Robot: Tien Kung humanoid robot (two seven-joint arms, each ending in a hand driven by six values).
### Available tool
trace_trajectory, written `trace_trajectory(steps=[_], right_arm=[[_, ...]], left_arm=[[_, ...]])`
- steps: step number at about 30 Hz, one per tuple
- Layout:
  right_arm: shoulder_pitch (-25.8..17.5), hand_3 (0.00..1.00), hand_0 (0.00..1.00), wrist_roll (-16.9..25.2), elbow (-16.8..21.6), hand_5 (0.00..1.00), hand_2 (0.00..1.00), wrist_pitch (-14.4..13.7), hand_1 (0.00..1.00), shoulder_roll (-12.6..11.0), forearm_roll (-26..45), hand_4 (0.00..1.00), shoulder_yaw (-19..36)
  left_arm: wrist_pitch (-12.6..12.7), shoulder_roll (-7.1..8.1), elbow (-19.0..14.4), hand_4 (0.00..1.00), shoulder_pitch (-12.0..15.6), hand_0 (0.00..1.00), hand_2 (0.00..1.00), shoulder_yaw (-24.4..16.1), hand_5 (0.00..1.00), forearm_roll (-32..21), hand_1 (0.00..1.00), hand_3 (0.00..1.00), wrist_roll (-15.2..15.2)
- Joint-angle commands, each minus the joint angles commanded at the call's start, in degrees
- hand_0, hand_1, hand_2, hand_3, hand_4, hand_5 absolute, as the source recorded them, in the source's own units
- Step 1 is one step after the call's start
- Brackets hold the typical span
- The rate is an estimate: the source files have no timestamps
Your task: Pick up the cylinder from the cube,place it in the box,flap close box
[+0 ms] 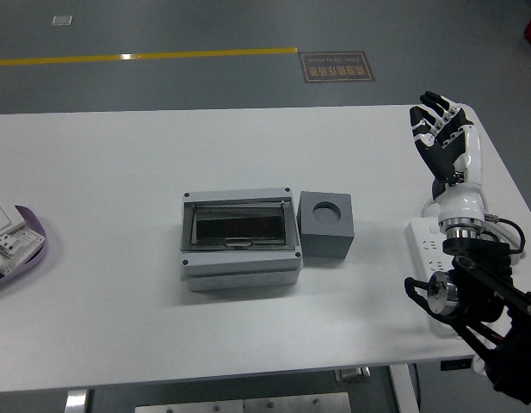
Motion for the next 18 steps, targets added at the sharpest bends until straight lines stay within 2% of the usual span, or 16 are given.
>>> trace_trajectory(steps=[5,6,17,18], right_arm=[[-0.33,0.67,0.729,0.0,0.07,0.32,0.738,0.0,0.703,-0.47,0.38,0.783,0.25],[-0.31,0.667,0.702,0.0,0.07,0.319,0.705,0.0,0.686,-0.52,0.47,0.781,0.28],[0.17,0.666,0.676,0.0,0.56,0.318,0.698,0.0,0.672,-0.75,3.18,0.78,-0.85],[0.32,0.646,0.637,0.0,0.65,0.337,0.674,0.0,0.658,-0.77,3.17,0.775,-1.06]], left_arm=[[0.37,-0.08,0.05,0.675,0.14,0.522,0.569,0.72,0.228,-2.05,0.555,0.595,-0.39],[0.46,-0.13,0.05,0.679,0.14,0.521,0.568,0.72,0.227,-2.01,0.556,0.596,-0.29],[0.87,-0.25,0.04,0.684,-0.03,0.523,0.57,0.92,0.224,-1.77,0.557,0.597,0.33],[0.86,-0.27,0.03,0.684,-0.06,0.523,0.57,0.99,0.224,-1.89,0.557,0.597,0.31]])
